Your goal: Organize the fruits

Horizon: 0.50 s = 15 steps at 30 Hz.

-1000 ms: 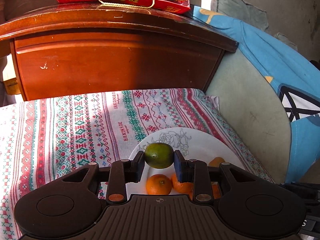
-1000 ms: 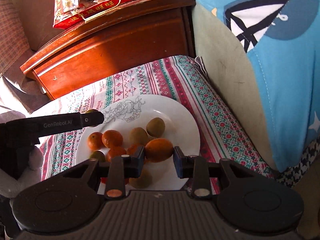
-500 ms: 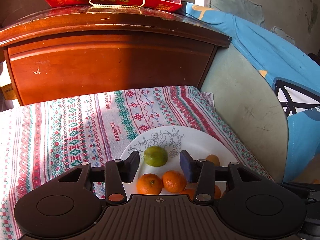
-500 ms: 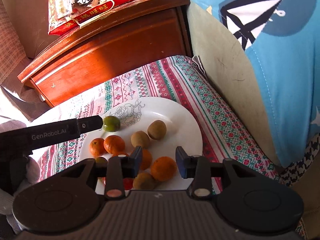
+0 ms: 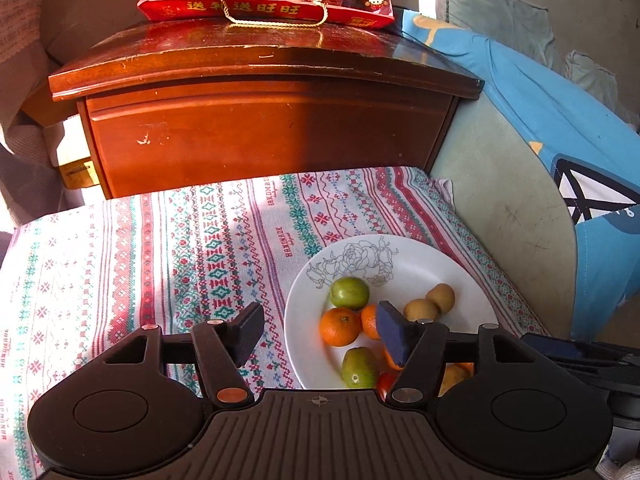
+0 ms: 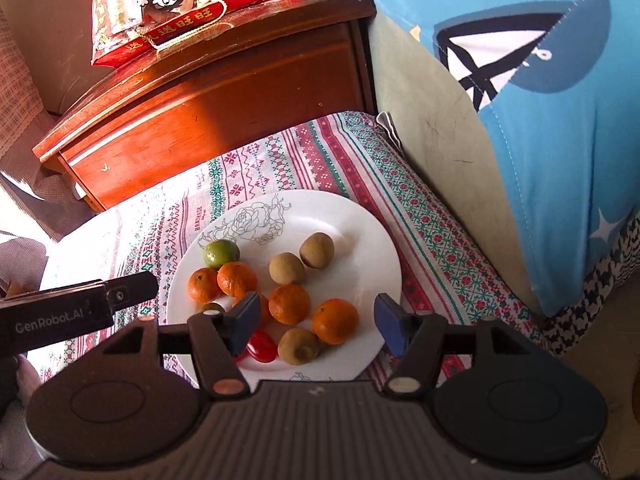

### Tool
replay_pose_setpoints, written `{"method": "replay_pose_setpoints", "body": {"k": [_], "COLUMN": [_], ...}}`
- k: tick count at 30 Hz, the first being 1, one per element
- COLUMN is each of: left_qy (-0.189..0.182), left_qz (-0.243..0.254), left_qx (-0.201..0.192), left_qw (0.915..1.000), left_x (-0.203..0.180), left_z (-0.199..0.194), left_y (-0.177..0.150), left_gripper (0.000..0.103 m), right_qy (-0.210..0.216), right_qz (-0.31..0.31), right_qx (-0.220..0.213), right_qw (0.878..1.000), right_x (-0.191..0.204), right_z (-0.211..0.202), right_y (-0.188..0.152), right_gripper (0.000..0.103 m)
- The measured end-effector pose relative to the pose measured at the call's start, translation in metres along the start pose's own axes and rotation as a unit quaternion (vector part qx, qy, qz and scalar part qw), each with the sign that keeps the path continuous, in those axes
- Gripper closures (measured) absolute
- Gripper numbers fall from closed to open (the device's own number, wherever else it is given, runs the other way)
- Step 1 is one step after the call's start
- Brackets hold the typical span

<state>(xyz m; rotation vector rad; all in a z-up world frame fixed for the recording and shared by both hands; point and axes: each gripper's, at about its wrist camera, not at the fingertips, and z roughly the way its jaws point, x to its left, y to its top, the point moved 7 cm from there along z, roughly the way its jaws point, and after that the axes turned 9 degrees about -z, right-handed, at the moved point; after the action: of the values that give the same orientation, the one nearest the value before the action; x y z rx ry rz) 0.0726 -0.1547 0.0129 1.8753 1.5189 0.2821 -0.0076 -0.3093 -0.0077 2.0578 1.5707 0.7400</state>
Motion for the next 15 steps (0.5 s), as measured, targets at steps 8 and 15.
{"method": "replay_pose_setpoints", "body": {"k": [8, 15], "left_qy": [0.042, 0.074], "left_qz": [-0.008, -0.008], "left_qx": [0.026, 0.054], "left_qw": [0.9988, 0.9957], "left_x": [0.017, 0.025], "left_z": [-0.014, -0.013], "left_y": [-0.018, -0.029], "left_gripper": [0.037, 0.029], "right_qy": [-0.028, -0.043], "right_qz": [-0.009, -0.007], "right_qx": [0.018, 0.04], "right_qw": [0.999, 0.998], "right_x": [0.004, 0.001], "right_z": [-0.012, -0.01], "right_y": [-0.014, -0.02], "right_gripper": [0.023, 0.02]}}
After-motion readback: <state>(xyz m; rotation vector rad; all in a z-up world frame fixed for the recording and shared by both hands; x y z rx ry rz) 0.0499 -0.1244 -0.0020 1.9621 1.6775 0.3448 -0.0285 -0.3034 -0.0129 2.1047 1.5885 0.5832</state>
